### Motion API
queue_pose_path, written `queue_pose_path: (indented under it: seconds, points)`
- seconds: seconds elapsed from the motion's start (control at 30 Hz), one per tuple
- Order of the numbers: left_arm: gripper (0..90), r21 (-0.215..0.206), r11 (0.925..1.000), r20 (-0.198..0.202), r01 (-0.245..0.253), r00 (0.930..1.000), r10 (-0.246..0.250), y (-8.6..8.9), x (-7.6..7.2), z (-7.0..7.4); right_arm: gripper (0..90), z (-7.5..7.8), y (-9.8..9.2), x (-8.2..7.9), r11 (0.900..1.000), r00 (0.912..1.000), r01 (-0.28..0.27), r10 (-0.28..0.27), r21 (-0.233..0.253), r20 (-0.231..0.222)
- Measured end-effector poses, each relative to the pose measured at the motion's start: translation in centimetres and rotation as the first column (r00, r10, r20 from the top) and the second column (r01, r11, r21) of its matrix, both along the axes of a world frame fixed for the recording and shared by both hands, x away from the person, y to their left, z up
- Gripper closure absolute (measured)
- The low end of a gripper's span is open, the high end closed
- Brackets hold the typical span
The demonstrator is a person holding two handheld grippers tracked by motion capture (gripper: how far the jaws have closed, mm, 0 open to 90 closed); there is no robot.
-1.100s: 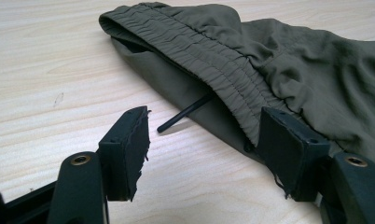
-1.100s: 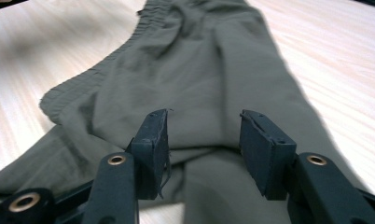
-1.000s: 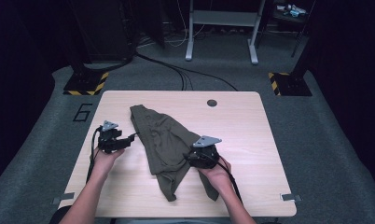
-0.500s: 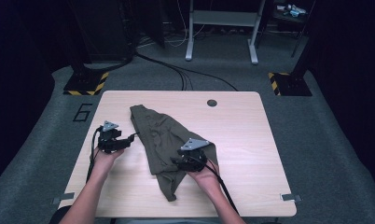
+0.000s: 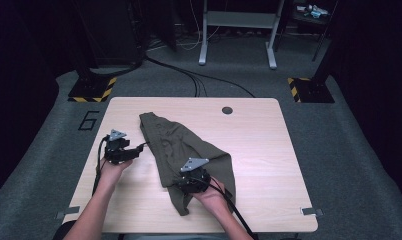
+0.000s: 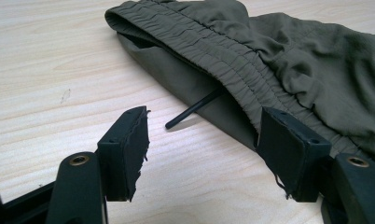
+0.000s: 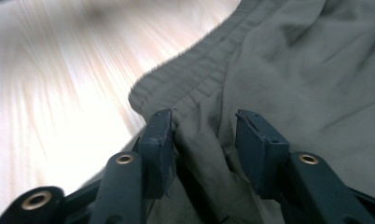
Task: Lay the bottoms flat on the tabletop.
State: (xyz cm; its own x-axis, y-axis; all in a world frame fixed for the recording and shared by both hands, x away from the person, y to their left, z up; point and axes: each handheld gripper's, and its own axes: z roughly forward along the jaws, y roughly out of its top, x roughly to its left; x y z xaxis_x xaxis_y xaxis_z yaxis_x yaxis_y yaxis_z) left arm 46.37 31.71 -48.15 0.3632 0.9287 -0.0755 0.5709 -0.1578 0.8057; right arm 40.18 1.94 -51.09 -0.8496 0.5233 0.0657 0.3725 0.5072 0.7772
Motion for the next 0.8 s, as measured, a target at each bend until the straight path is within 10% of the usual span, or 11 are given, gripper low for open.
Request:
queue_pose_path:
  seconds: [0.37, 0.8]
  points:
    - [33.4, 0.002, 1.0, -0.004, 0.006, 1.0, -0.006, -0.1, 0.0, 0.0, 85.9, -0.9, 0.0, 0.6, 1.0, 0.9983, -0.02, 0.02, 0.017, -0.055]
    - [37.5, -0.039, 0.9989, -0.02, 0.025, 0.9995, -0.026, -1.1, -0.2, 0.1, 87.2, 4.1, -2.9, 3.4, 0.997, 0.9983, 0.046, -0.049, 0.064, 0.031]
